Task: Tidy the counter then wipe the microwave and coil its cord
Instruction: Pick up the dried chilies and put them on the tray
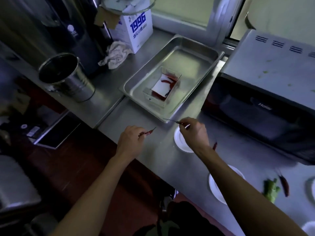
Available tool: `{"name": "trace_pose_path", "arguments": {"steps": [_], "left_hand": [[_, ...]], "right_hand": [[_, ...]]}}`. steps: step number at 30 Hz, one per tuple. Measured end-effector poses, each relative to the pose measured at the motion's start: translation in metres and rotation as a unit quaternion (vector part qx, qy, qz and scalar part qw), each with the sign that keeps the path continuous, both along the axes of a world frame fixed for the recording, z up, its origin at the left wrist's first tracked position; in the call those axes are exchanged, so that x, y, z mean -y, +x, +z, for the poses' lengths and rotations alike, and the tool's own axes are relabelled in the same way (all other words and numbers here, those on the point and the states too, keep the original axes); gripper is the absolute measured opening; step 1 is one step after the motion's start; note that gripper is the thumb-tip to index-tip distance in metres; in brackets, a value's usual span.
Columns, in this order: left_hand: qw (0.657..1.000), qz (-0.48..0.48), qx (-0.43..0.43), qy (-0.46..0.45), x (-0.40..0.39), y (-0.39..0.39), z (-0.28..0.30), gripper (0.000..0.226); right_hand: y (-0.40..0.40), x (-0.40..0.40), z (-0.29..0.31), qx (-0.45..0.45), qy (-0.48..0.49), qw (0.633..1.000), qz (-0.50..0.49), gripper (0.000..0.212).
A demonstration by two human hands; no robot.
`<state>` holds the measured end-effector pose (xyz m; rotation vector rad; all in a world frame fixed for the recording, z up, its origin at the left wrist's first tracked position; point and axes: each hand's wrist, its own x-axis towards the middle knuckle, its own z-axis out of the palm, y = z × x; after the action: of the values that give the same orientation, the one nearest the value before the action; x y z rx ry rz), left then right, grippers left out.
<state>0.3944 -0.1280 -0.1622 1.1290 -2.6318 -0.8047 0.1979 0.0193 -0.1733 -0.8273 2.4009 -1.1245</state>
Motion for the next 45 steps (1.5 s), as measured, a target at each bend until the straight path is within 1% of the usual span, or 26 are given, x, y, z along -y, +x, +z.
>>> {"name": "trace_pose_path", "arguments": {"steps": [3, 7, 13, 17, 22, 29, 33, 36, 40, 45], "left_hand": [[1.0, -0.006, 0.001, -0.006, 0.031, -0.017, 0.003, 0.014], [0.999, -0.028, -0.027, -0.013, 0.06, -0.047, 0.01, 0.015], [0.997, -0.077, -0.023, 0.006, 0.104, -0.094, 0.009, 0.024], [0.991, -0.131, -0.024, -0.007, 0.132, -0.124, 0.006, 0.023], [0.982, -0.189, 0.007, -0.027, 0.174, -0.167, -0.007, 0.015], [0.951, -0.304, 0.01, -0.045, 0.213, -0.211, -0.03, 0.015], [0.932, -0.359, 0.008, -0.04, 0.23, -0.222, -0.041, 0.018], [0.922, -0.387, -0.002, -0.03, 0.244, -0.225, -0.046, 0.02], [0.919, -0.392, -0.022, -0.029, 0.266, -0.227, -0.05, 0.02], [0.921, -0.386, -0.054, -0.027, 0.291, -0.228, -0.049, 0.02]], "right_hand": [[-0.012, 0.024, 0.008, 0.011, -0.019, 1.0, 0.001, 0.016], [-0.026, 0.04, 0.014, 0.0, -0.022, 1.0, -0.01, 0.017], [-0.045, 0.05, 0.013, 0.004, -0.022, 0.999, -0.049, 0.018], [-0.052, 0.057, 0.007, 0.005, -0.021, 0.997, -0.073, 0.015], [-0.057, 0.075, 0.001, -0.008, -0.013, 0.993, -0.117, 0.014], [-0.054, 0.118, 0.002, -0.024, 0.025, 0.978, -0.206, 0.013], [-0.051, 0.14, 0.001, -0.015, 0.041, 0.967, -0.251, 0.014], [-0.05, 0.157, 0.001, -0.018, 0.047, 0.966, -0.253, 0.014], [-0.056, 0.181, 0.003, -0.044, 0.059, 0.965, -0.252, 0.016], [-0.072, 0.213, 0.003, -0.091, 0.112, 0.969, -0.201, 0.015]]}}
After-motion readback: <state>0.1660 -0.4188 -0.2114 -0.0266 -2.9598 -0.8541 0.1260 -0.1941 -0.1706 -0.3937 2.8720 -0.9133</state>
